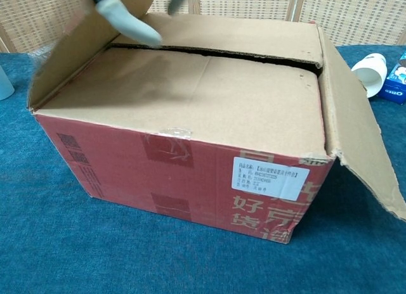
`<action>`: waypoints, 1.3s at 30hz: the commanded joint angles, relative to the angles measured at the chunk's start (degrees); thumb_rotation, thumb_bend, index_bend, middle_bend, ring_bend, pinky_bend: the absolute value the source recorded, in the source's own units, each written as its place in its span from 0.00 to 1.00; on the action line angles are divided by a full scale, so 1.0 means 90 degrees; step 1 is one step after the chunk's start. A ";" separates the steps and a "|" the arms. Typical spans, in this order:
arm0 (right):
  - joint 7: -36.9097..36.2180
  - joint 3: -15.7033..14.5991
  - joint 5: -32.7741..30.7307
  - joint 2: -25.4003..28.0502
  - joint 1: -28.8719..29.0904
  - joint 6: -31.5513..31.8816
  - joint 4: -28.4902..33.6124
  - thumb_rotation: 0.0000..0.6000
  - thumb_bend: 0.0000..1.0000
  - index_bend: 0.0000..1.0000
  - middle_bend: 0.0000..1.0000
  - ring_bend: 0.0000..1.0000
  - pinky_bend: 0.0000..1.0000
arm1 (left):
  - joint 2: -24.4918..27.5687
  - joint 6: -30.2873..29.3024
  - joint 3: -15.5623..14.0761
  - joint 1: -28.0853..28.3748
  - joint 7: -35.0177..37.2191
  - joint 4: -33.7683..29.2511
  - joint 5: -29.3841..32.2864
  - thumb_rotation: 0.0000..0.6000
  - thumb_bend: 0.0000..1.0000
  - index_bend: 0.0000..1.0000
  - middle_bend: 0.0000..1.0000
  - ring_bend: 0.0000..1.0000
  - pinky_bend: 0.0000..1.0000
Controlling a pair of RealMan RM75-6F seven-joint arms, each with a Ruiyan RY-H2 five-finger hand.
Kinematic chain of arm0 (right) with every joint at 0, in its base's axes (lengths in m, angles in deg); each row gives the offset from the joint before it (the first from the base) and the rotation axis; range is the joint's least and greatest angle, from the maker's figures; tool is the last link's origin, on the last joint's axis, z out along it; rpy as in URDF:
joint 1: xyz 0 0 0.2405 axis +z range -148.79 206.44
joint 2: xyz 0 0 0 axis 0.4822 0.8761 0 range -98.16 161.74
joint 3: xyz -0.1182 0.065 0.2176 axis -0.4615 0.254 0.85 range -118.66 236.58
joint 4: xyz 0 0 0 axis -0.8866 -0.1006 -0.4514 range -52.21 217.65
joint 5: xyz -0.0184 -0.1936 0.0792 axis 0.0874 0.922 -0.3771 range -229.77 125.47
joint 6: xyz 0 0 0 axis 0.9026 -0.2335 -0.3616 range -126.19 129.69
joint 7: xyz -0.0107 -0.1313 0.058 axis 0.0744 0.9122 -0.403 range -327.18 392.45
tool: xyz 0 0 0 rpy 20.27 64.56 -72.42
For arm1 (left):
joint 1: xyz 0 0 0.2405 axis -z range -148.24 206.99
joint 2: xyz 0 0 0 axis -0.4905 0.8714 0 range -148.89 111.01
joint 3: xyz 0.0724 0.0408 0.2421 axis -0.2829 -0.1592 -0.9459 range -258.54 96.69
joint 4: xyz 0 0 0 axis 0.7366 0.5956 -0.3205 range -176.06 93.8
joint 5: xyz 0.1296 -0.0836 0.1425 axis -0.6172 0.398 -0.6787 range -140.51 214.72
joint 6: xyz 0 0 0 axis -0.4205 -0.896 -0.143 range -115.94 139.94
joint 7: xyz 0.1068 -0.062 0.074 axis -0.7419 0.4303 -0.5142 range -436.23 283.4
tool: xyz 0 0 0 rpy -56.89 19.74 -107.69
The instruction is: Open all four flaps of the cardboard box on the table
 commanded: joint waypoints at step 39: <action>0.0274 -0.0134 0.0325 -0.0043 0.0034 -0.0098 0.0149 1.00 0.20 0.00 0.00 0.00 0.00 | 0.0140 -0.1842 -0.1178 -0.2656 0.2212 0.2052 -0.0891 0.33 0.00 0.45 0.80 0.33 0.25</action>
